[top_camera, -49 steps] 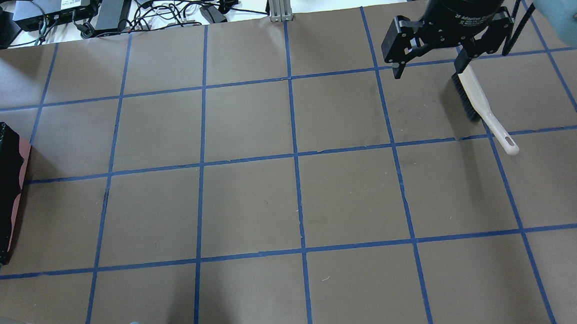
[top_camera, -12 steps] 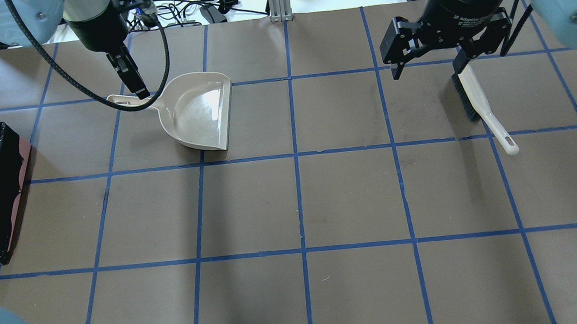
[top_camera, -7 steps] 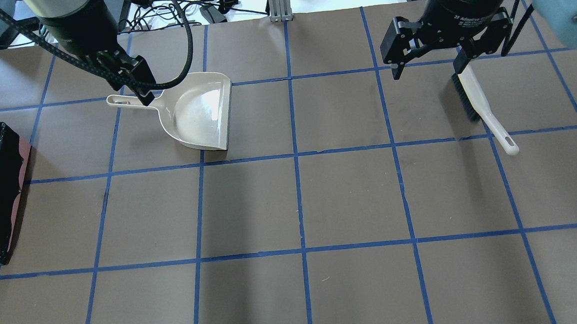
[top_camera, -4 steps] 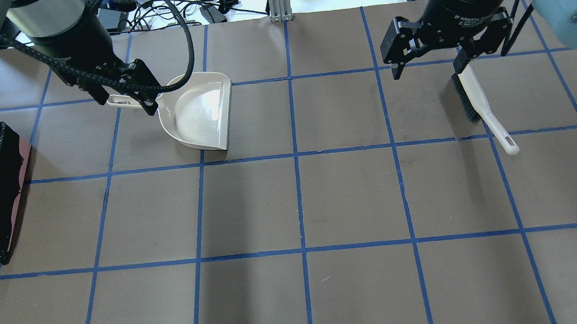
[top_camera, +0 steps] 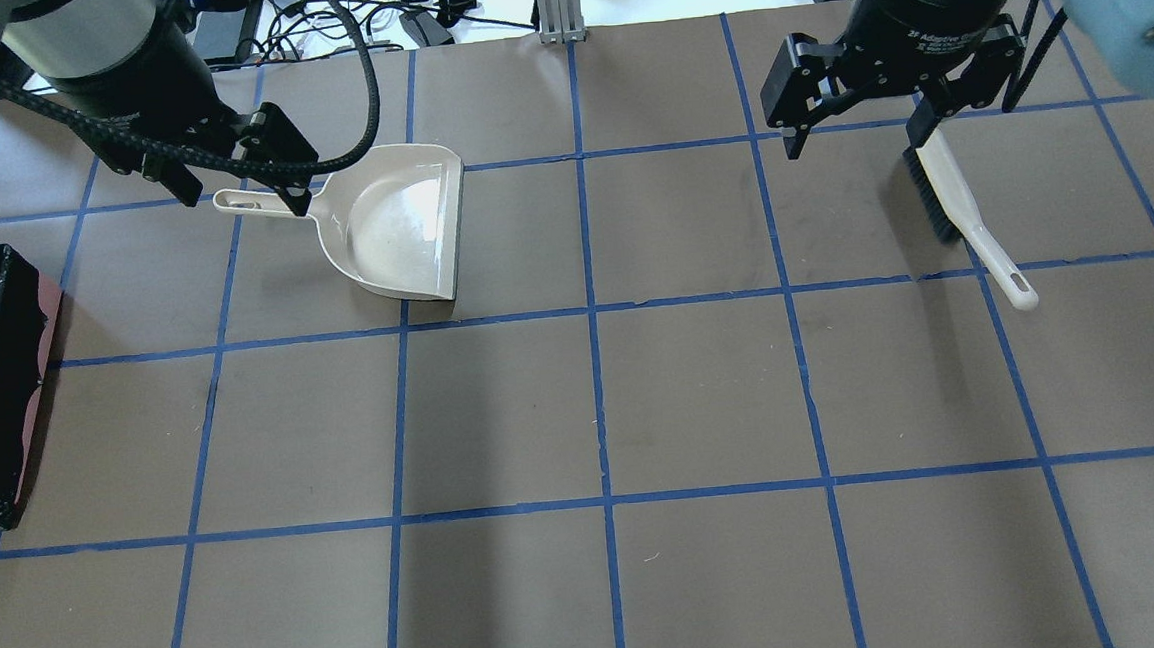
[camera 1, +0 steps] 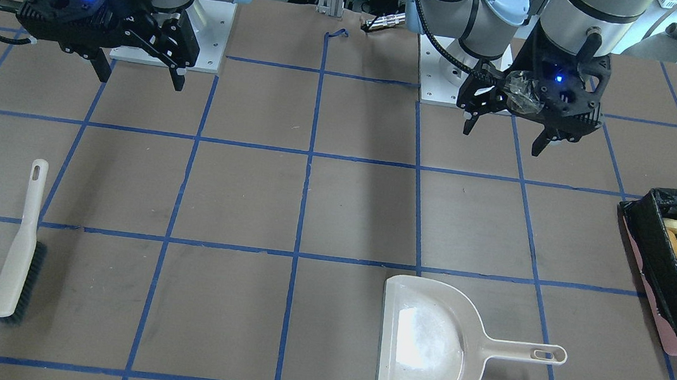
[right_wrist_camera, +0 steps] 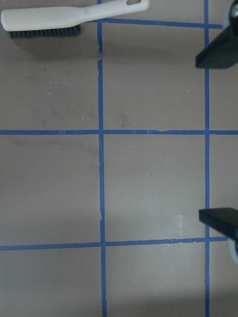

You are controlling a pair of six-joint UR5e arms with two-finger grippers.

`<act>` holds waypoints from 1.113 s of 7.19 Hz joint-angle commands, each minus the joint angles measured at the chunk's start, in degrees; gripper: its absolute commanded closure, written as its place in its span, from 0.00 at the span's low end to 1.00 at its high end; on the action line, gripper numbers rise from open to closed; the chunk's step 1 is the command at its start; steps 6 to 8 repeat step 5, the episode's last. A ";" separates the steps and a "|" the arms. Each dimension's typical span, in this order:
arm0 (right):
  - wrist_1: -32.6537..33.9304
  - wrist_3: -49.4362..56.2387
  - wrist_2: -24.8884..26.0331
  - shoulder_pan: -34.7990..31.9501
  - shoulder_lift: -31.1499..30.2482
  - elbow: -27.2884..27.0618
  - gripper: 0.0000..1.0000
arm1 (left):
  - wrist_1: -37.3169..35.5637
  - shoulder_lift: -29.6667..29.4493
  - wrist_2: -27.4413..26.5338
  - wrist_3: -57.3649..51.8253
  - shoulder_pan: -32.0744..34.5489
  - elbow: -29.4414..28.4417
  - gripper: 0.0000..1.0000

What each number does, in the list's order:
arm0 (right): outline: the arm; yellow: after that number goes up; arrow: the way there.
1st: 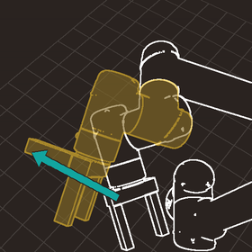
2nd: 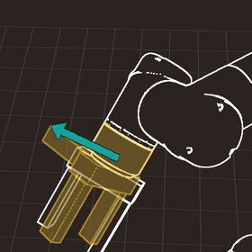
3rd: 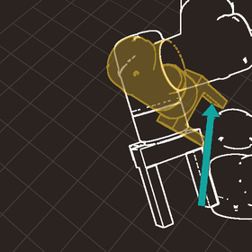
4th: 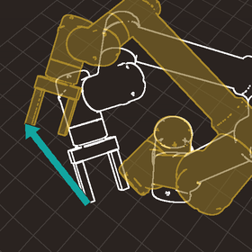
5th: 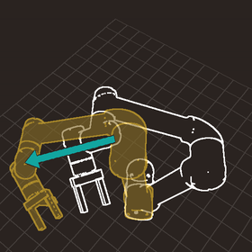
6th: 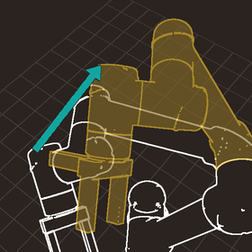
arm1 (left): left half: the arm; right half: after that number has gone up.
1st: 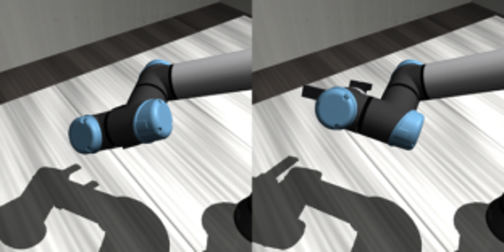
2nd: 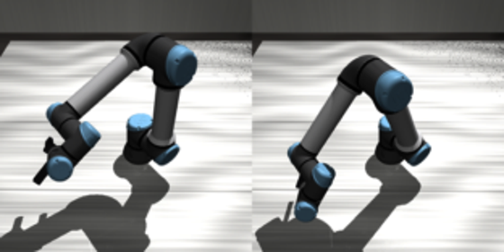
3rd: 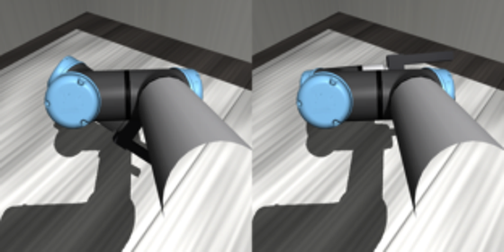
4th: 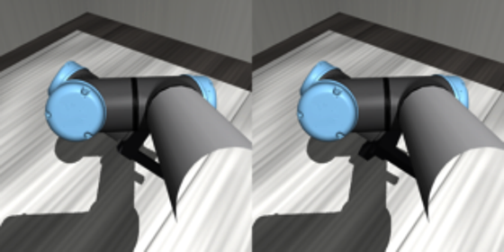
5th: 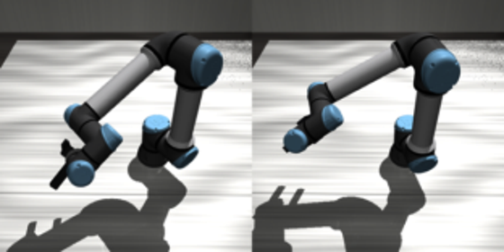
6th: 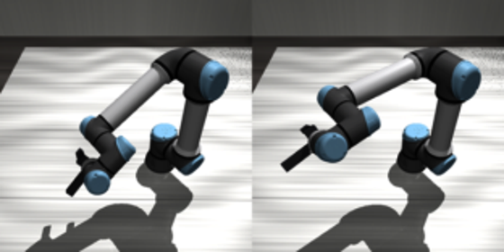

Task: Sweep and dump trash into bin

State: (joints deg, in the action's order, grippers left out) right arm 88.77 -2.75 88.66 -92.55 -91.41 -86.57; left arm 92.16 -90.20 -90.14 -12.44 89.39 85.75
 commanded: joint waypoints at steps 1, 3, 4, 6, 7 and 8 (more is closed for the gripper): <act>0.00 0.02 -0.06 0.00 0.00 0.00 0.00 | -0.40 0.37 -0.03 0.57 -0.27 -0.05 0.00; 0.00 0.02 0.02 0.00 0.00 0.00 0.00 | -0.67 0.64 0.23 3.88 -1.41 -0.14 0.00; 0.00 0.02 0.02 0.00 0.00 0.00 0.00 | -0.67 0.64 0.06 7.13 -1.33 -0.05 0.00; 0.00 0.02 0.02 0.00 0.00 0.00 0.00 | -0.58 0.72 -0.03 7.25 -1.41 0.04 0.00; 0.00 0.02 0.02 0.00 0.00 0.00 0.00 | -0.58 0.72 -0.03 7.25 -1.41 0.04 0.00; 0.00 0.02 0.02 0.00 0.00 0.00 0.00 | -0.58 0.72 -0.03 7.25 -1.41 0.04 0.00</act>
